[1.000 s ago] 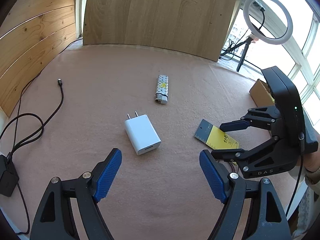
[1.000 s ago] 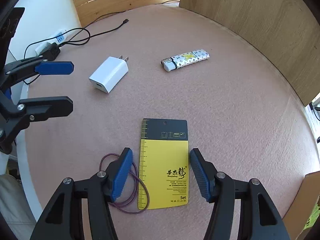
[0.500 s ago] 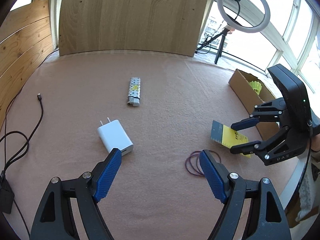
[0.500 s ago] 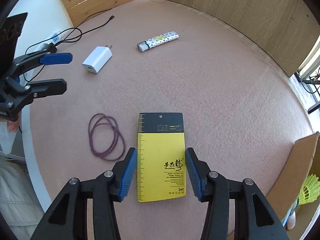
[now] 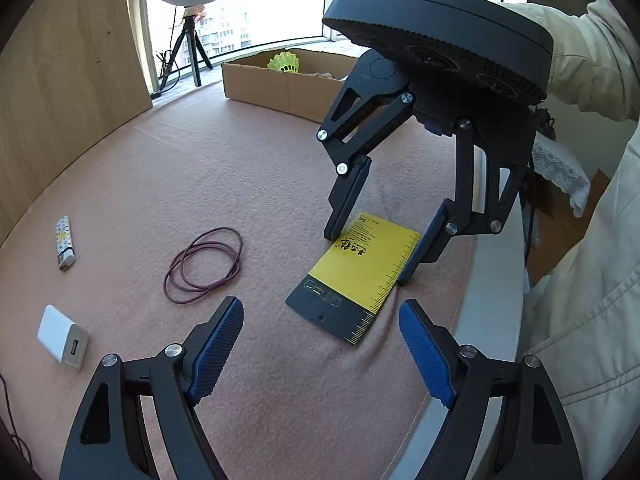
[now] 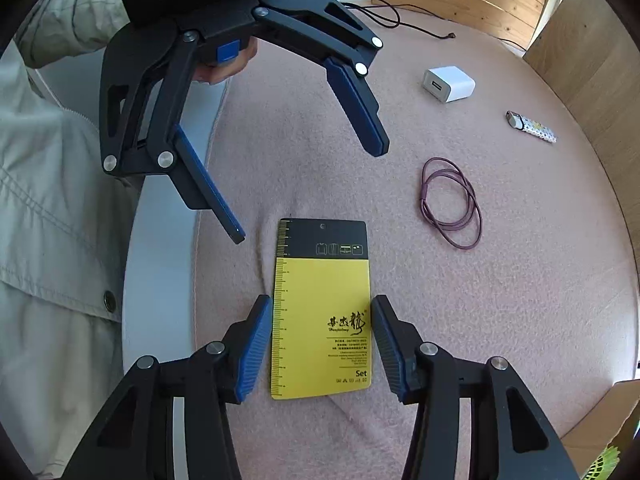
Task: Organize objects
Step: 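Grasp the yellow card with the left gripper, then grasp the yellow card's free end with the right gripper while the left releases it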
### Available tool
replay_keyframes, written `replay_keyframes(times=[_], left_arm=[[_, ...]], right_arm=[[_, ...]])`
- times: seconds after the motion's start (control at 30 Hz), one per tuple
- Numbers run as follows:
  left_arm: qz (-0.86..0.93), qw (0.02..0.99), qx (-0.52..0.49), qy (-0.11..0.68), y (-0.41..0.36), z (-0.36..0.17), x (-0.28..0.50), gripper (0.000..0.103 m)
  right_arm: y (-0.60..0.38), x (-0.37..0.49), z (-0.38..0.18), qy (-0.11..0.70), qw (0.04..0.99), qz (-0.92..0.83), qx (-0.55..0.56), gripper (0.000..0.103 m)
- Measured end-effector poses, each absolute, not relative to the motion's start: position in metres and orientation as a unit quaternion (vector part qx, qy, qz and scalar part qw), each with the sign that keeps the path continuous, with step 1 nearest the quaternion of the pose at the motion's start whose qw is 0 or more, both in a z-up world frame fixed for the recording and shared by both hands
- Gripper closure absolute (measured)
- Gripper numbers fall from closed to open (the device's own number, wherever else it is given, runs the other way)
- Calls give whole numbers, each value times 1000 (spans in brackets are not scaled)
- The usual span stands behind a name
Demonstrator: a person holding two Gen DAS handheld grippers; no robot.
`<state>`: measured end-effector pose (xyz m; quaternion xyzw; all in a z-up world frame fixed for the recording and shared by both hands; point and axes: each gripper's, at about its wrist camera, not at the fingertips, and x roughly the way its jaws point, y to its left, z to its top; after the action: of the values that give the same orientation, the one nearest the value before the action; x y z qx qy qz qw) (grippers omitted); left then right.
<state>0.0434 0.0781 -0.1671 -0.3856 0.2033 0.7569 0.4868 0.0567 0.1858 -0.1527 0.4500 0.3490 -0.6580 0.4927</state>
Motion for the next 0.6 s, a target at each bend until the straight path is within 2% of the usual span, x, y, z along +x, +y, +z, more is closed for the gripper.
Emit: replay_keyframes(times=[0.33,0.4,0.43,0.6], left_arm=[[732,517,-393,203,88,-183,38,28],[725,528,-392,204,89,-183,39,35],[721,534,-392,205,90,-183,41,42],[721,530,-391,213,92,-182,46,42]], right_arm=[[197,43,-153,296,496,-665,473,56],[194,40,-152,297,499,-659,478,57],[194,39,-152,297,502,-657,478,57],[195,42,-151,318,504,-654,466,57]])
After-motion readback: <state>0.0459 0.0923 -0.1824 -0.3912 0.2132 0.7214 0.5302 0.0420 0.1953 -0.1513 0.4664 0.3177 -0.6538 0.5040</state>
